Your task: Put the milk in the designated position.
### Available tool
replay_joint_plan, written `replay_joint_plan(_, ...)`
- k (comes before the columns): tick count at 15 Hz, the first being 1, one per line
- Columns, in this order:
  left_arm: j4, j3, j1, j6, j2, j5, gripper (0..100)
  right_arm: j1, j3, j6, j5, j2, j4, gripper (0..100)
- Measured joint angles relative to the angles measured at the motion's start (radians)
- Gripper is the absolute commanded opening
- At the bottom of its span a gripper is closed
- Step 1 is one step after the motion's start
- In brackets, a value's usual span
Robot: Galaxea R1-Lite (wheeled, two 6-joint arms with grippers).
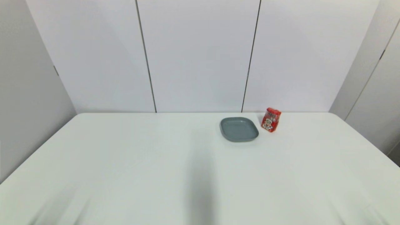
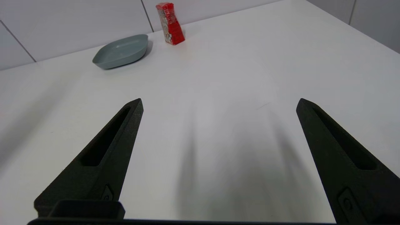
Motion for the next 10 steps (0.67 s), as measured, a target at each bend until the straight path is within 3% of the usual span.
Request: replay_joint_plan(10,0.000,0.000,0.000,0.000,0.000,0.000,100,0.000,0.000,0.000,0.000,0.000,0.000,100)
